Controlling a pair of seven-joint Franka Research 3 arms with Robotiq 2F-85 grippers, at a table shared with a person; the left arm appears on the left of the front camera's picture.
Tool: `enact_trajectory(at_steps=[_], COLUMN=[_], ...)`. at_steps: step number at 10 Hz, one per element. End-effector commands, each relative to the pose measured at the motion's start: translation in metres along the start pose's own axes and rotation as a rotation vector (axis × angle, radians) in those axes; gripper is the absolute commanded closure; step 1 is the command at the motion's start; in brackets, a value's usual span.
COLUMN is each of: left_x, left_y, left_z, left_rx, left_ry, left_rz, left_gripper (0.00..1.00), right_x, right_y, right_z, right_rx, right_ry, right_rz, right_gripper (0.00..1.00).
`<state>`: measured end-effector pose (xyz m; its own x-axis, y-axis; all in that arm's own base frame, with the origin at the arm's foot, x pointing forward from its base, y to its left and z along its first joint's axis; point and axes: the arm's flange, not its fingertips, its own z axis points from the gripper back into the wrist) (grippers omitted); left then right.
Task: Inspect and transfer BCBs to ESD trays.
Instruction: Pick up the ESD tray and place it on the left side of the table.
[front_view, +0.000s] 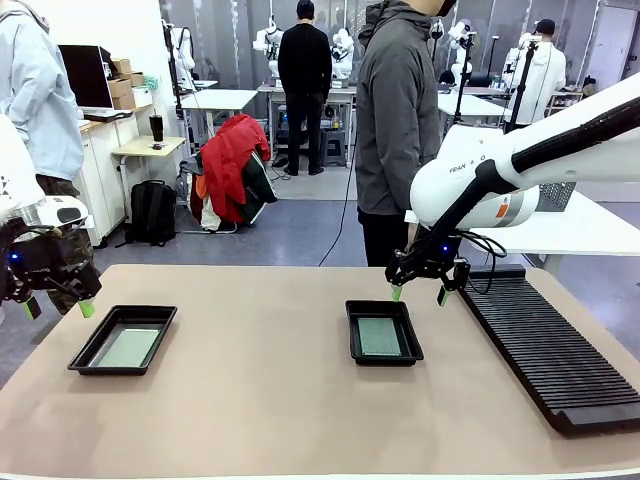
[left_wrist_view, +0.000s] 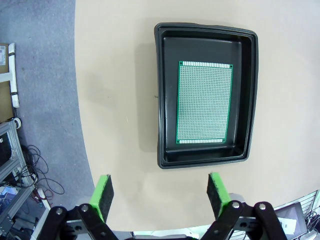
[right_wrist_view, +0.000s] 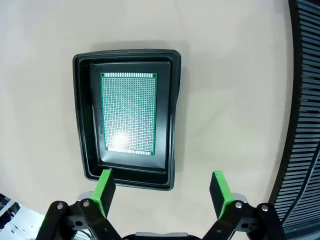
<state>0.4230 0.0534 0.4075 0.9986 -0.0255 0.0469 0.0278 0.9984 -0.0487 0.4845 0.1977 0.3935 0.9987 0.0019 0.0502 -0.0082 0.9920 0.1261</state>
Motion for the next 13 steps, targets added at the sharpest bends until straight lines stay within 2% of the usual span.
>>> enact_trajectory(at_steps=[1, 12, 13], left_x=[0.001, 0.0, -0.006], left_y=[0.001, 0.0, -0.01], left_z=[0.0, 0.0, 0.008], left_rx=[-0.004, 0.0, -0.003], left_ry=[-0.012, 0.0, -0.006], left_rz=[-0.001, 0.0, 0.004], left_gripper=[0.0, 0.0, 0.0], right_x=[0.0, 0.0, -0.006], right_y=[0.001, 0.0, -0.01], right_z=[-0.001, 0.0, 0.006], right_rx=[0.005, 0.0, 0.046], right_ry=[-0.003, 0.0, -0.011], right_rz=[0.0, 0.0, -0.017], right_gripper=[0.0, 0.0, 0.0])
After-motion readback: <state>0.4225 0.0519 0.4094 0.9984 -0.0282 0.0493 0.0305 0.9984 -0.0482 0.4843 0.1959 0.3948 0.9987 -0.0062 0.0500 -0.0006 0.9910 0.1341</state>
